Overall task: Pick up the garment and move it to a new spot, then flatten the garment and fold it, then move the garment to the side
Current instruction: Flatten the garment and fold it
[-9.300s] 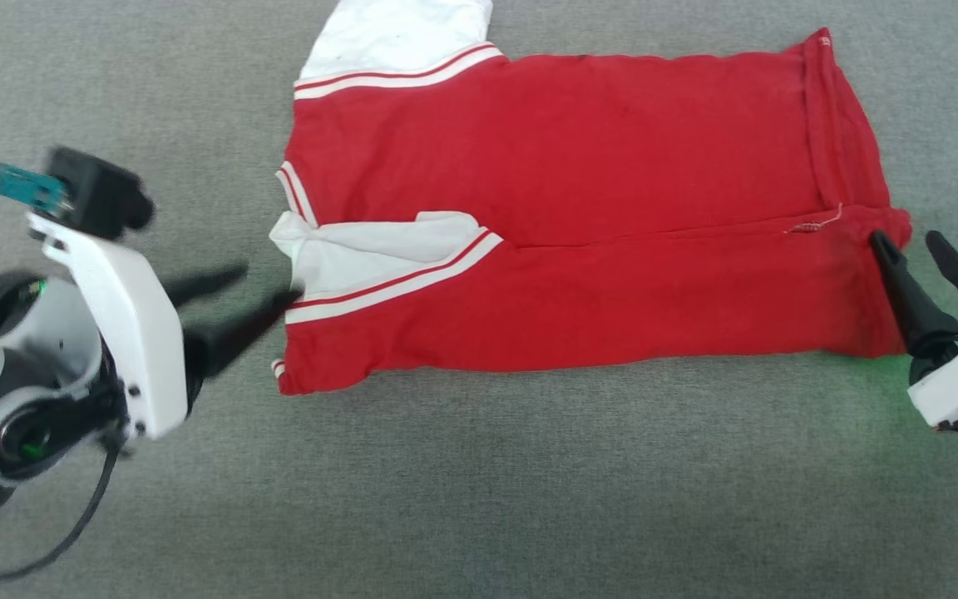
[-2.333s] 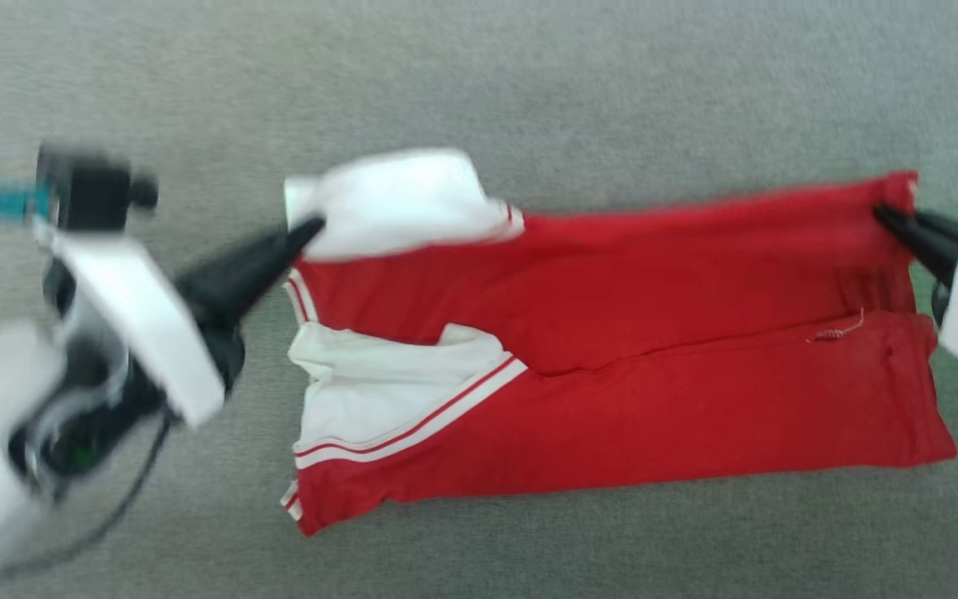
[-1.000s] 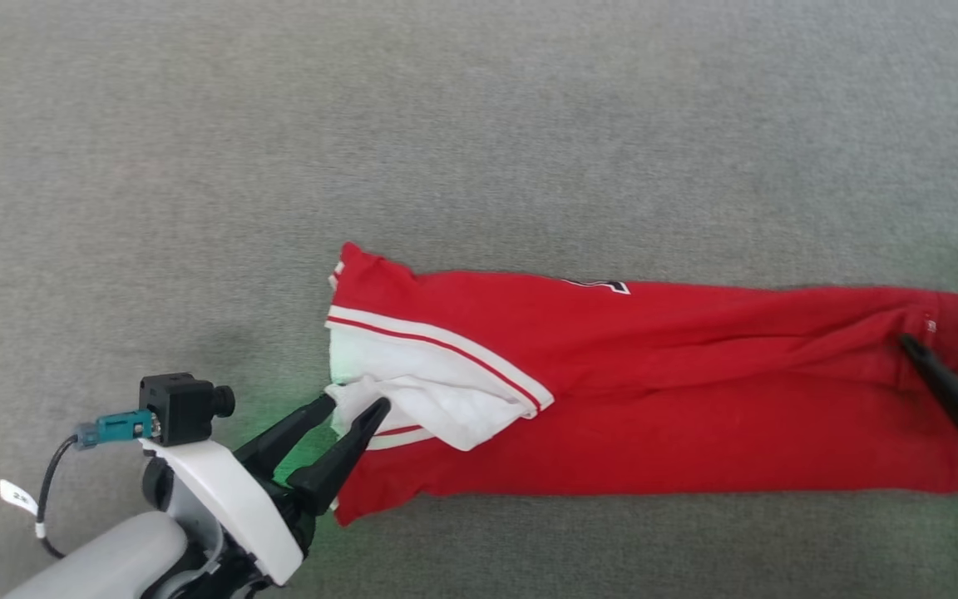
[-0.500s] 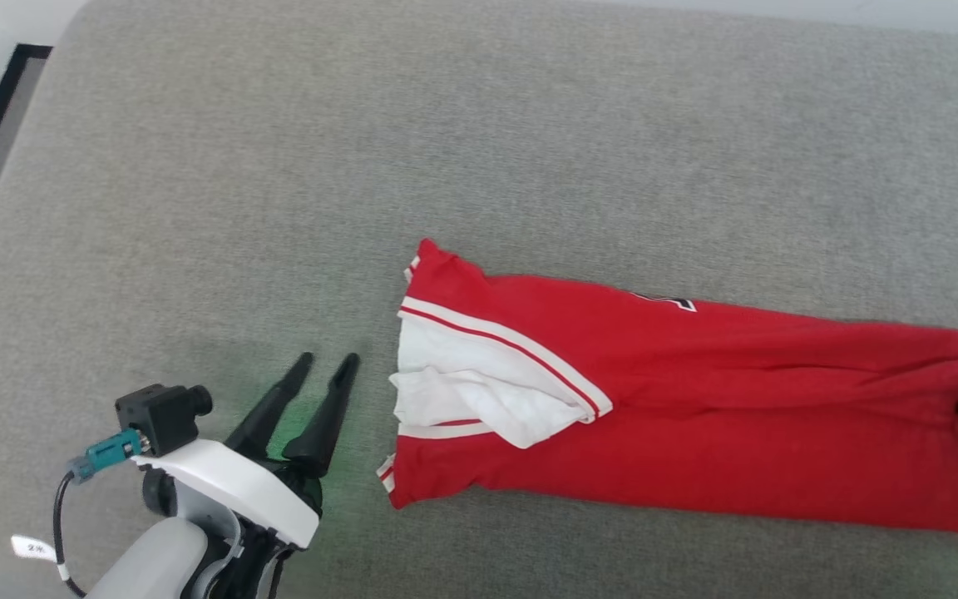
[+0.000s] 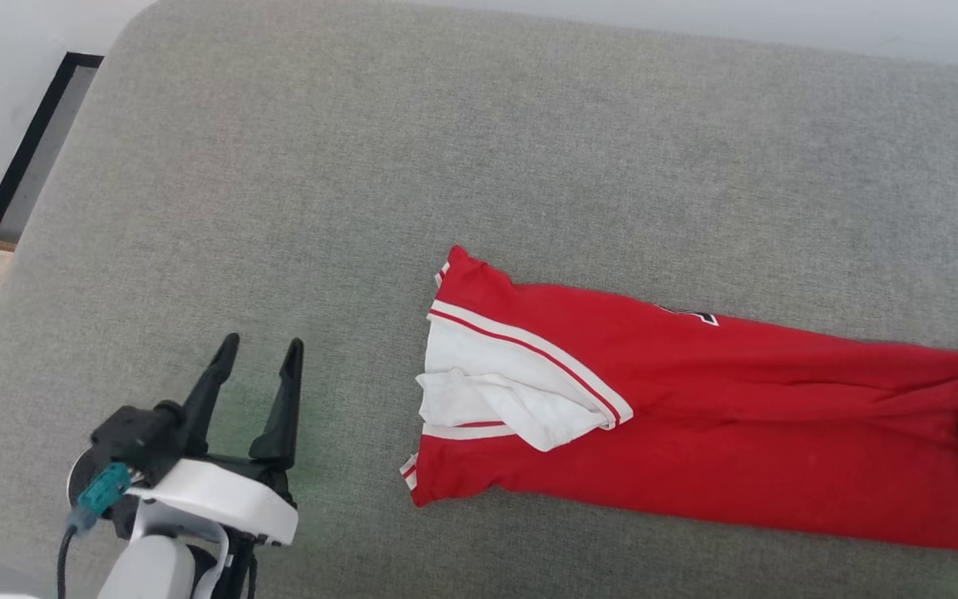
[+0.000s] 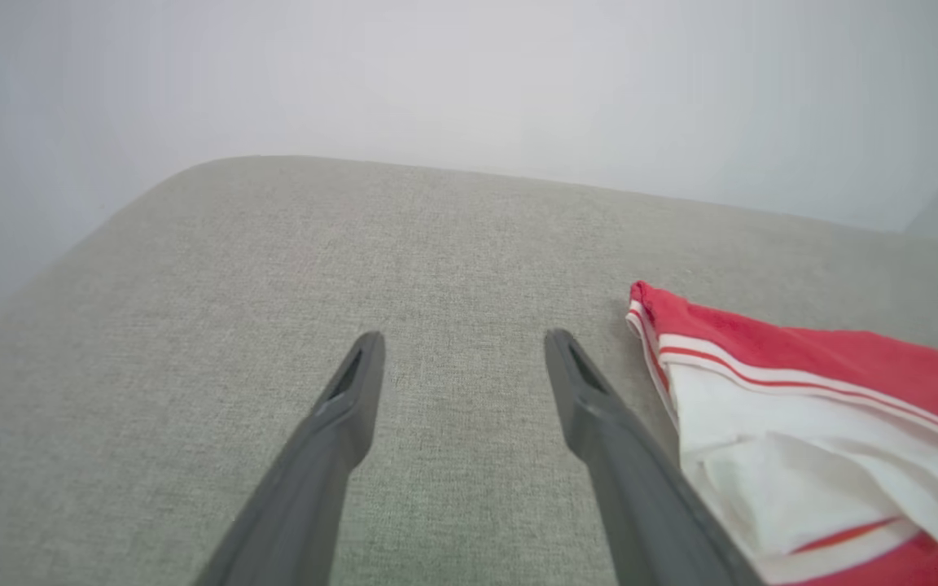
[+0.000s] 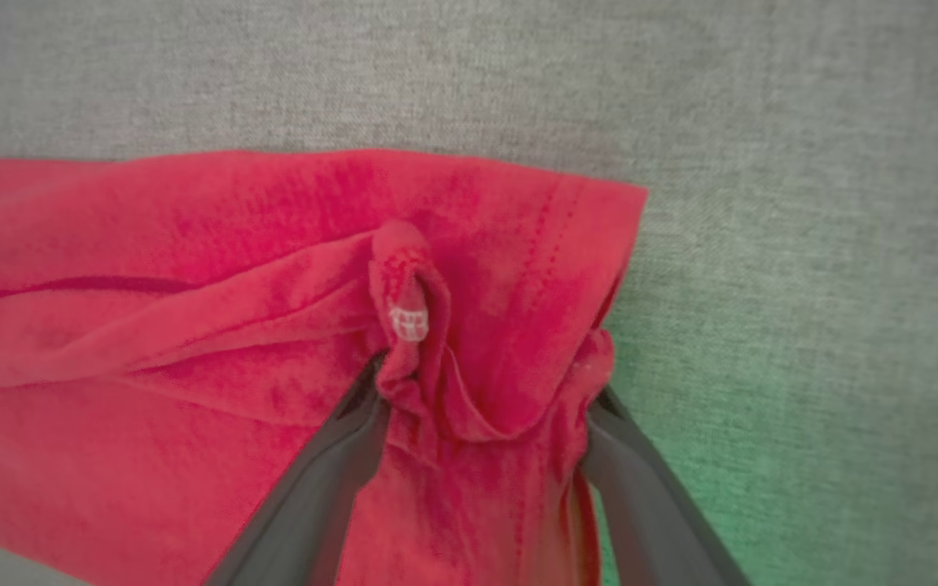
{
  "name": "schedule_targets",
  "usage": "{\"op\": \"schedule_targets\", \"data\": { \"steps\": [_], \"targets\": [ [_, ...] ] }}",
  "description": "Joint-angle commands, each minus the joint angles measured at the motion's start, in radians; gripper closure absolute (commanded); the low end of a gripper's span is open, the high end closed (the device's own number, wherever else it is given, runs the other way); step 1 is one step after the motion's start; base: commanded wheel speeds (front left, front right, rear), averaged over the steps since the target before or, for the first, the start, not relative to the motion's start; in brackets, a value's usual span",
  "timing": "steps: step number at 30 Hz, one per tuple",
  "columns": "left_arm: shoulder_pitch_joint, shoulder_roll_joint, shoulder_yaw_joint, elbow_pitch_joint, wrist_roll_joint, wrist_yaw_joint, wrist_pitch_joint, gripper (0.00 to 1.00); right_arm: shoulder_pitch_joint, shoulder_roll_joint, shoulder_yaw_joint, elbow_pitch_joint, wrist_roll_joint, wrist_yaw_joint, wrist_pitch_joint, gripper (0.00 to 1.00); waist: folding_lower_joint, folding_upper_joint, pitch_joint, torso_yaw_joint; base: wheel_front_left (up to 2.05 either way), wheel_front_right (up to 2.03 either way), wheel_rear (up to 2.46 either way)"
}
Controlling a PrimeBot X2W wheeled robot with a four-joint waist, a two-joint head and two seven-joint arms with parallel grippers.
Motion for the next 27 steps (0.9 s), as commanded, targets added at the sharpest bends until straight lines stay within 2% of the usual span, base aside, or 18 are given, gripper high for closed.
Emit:
{"op": "schedule_targets", "data": {
  "steps": [1, 3, 6, 7, 9, 10, 18, 27],
  "targets": [
    [0.023, -0.015, 0.024, -0.021, 0.049, -0.002, -0.005, 0.00, 0.008, 0.037, 0.033, 0.024, -0.005, 0.001, 0.023, 0.00, 0.0000, -0.0001, -0.003, 0.001, 0.00, 0.00, 0.00],
    [0.035, -0.024, 0.059, -0.048, 0.134, -0.002, -0.005, 0.00, 0.005, 0.044, 0.038, 0.032, -0.005, 0.001, 0.027, 0.00, 0.0000, -0.0001, -0.004, 0.002, 0.00, 0.00, 0.00],
    [0.052, -0.056, 0.084, -0.073, 0.181, -0.001, -0.005, 0.00, -0.007, 0.057, 0.047, 0.049, -0.003, 0.002, 0.039, 0.00, 0.0000, -0.0001, -0.005, 0.003, 0.00, 0.00, 0.00],
    [0.059, -0.064, 0.089, -0.077, 0.198, -0.001, -0.005, 0.00, -0.013, 0.061, 0.052, 0.060, -0.005, 0.002, 0.044, 0.24, 0.0000, -0.0001, -0.004, 0.002, 0.00, 0.00, 0.00],
    [0.057, -0.070, 0.092, -0.089, 0.206, -0.001, -0.005, 0.00, -0.018, 0.065, 0.055, 0.069, -0.003, 0.002, 0.050, 0.85, 0.0000, -0.0001, -0.003, 0.002, 0.00, 0.00, 0.00],
    [0.060, -0.071, 0.093, -0.090, 0.209, -0.001, -0.005, 0.00, -0.022, 0.066, 0.056, 0.072, -0.003, 0.002, 0.053, 1.00, 0.0000, -0.0001, -0.002, 0.002, 0.00, 0.00, 0.00],
    [0.066, -0.063, 0.078, -0.100, 0.230, -0.001, -0.005, 0.00, -0.037, 0.046, 0.025, 0.075, -0.003, 0.000, 0.032, 1.00, 0.0000, -0.0001, 0.002, -0.006, 0.00, 0.00, 0.00],
    [0.061, -0.068, 0.096, -0.156, 0.217, -0.001, -0.005, 0.00, -0.056, -0.006, -0.089, 0.054, 0.007, -0.002, -0.024, 1.00, 0.0000, -0.0001, 0.012, -0.057, 0.00, 0.00, 0.00]
  ]
}}
